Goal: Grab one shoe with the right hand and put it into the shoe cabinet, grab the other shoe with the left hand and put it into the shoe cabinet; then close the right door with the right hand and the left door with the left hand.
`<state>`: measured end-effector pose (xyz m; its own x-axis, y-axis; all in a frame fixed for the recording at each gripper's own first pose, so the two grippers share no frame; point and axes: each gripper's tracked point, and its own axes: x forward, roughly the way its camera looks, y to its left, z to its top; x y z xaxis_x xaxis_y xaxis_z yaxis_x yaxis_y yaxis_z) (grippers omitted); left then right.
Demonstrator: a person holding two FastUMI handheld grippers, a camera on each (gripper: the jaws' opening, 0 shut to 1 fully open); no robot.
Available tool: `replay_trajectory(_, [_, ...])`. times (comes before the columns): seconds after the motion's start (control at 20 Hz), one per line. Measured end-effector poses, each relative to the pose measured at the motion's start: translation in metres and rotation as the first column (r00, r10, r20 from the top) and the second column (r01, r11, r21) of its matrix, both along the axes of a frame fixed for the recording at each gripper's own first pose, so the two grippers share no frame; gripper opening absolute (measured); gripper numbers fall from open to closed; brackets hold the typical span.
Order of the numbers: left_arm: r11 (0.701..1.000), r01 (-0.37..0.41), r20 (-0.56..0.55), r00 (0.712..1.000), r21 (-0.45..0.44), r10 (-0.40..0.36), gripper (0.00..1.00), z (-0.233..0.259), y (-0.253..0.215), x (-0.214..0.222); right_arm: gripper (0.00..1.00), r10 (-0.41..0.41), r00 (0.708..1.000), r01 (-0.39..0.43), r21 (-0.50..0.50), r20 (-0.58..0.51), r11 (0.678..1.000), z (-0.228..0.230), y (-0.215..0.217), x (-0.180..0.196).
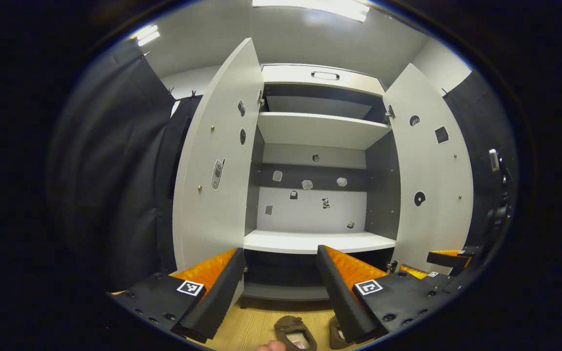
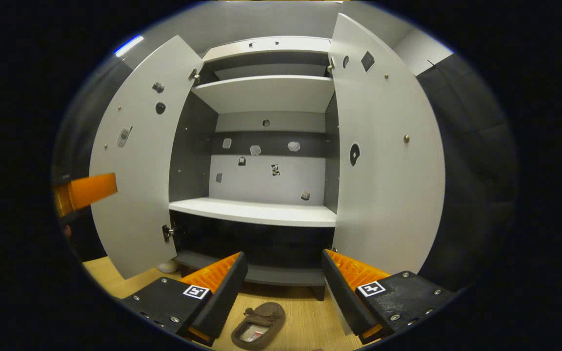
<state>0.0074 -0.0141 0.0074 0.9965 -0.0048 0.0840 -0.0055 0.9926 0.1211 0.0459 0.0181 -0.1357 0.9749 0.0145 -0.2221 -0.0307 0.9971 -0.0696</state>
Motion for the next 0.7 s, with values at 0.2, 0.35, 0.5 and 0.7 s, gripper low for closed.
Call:
replay_trajectory(0.2, [1.0, -0.005, -0.003, 1.0, -0.003, 0.005, 0.96, -0.001, 0.003, 0.001, 0.94, 0.008, 0.983, -0.008, 0.0, -0.184, 1.0, -0.083, 0.003, -0.007])
replay_trajectory(0.35, [1.0, -0.013, -0.009, 1.0, -0.005, 0.013, 0.96, -0.003, 0.007, 0.001, 0.94, 0.004, 0.958, -0.008, -0.013, -0.288, 1.0, -0.128, -0.003, -0.015])
replay_trajectory(0.5, [1.0, -0.02, -0.013, 1.0, -0.005, 0.02, 0.96, -0.005, 0.011, 0.002, 0.95, 0.006, 0.932, -0.003, 0.008, -0.362, 1.0, -0.161, -0.001, -0.02])
replay_trajectory(0.7, [1.0, -0.027, -0.01, 1.0, -0.009, 0.027, 0.96, -0.005, 0.013, 0.002, 0.94, -0.008, 0.889, -0.001, -0.021, -0.459, 1.0, -0.204, -0.004, -0.026])
